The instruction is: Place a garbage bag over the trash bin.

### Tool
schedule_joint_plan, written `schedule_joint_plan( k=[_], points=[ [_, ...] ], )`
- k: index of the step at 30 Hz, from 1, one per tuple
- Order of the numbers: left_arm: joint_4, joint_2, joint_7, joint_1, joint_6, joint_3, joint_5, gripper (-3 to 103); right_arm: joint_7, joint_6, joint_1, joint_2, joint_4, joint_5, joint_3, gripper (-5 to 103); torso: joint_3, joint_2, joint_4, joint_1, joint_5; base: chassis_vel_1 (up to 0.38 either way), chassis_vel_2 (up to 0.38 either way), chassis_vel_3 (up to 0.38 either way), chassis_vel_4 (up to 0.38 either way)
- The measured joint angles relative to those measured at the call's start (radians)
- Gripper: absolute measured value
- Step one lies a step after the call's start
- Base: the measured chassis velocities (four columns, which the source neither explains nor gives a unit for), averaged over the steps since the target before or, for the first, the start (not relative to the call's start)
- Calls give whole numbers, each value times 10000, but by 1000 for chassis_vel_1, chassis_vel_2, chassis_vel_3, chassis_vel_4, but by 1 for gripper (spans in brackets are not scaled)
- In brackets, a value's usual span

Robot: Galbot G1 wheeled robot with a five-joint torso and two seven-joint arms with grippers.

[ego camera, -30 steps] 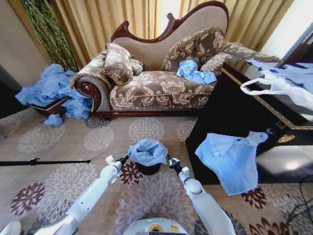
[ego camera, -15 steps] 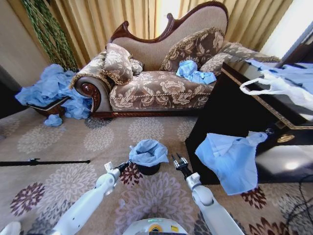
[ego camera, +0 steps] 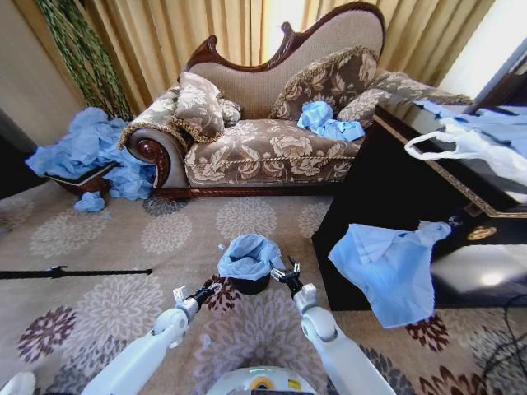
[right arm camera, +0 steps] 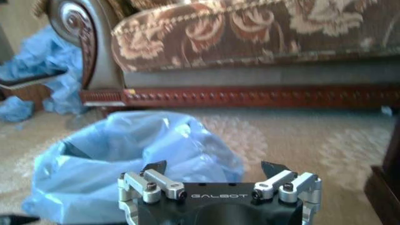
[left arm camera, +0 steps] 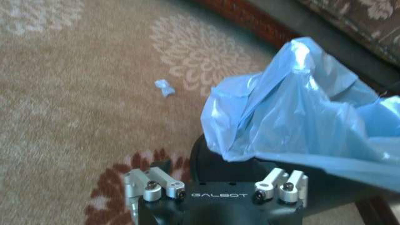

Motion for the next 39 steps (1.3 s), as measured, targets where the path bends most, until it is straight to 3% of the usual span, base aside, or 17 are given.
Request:
schedule_joint_plan(
  k=[3, 6, 10, 11, 15, 19, 22, 28, 32, 34, 37, 39],
  points=[
    [-157, 39, -11, 12, -27, -122, -129, 98, -49, -159, -44, -55, -37, -129, 31, 102, -1, 0, 3, -1, 0, 0, 0, 0, 0],
    [-514, 130, -49, 42, -38, -350, -357, 100, -341, -152, -52, -1, -281, -373, 65, 88, -4, 2, -2, -3, 0, 0, 0, 0, 0],
    [-924, 266, -117, 289, -46, -568, -452, 100, -424, -143, 18, 133, -527, -620, 62, 83, -7, 3, -1, -4, -1, 0, 0, 0, 0],
    [-1087, 341, -130, 431, -61, -703, -452, 100, -418, -105, 29, 177, -583, -696, 73, 77, -7, 3, 2, -4, 0, 0, 0, 0, 0],
    [-1412, 635, -122, 891, -109, -1136, -461, 100, -340, -77, -243, 143, -190, -575, 155, 76, 5, -1, 9, 0, 5, 0, 0, 0, 0],
    [-1416, 748, -68, 1066, -164, -1240, -450, 100, -335, -153, -526, -90, 494, -178, 218, 76, 4, -4, 0, 1, 0, 0, 0, 0, 0],
    [-1349, 769, -31, 1217, -185, -1322, -375, 100, -251, 35, -655, -118, 734, 399, 198, 68, 3, -4, 2, 2, 0, 0, 0, 0, 0],
    [-1303, 706, -22, 1290, -218, -1386, -317, 100, -74, 200, -534, -63, 1095, 1189, 248, 74, 1, -4, 3, 1, -2, 0, 0, 0, 0],
    [-1477, 777, -5, 1470, -225, -1727, -441, 100, 118, -416, -497, -173, 1262, 2563, 253, 76, 1, -4, 3, 1, 0, 0, 0, 0, 0],
    [-1588, 834, -1, 1545, -225, -1869, -502, 100, 190, -612, -524, -181, 1296, 3016, 292, 71, 1, -4, 4, 0, 2, 0, 0, 0, 0],
    [-1762, 944, 5, 1598, -214, -2103, -647, 100, 395, -1483, -624, -229, 1538, 4645, 412, 57, 0, -2, 1, 0, 3, 0, 0, 0, 0],
    [-1767, 956, 5, 1568, -211, -2127, -674, 100, 436, -1668, -619, -230, 1568, 5159, 433, 56, 0, -2, 1, 0, 2, 0, 0, 0, 0]
  ],
)
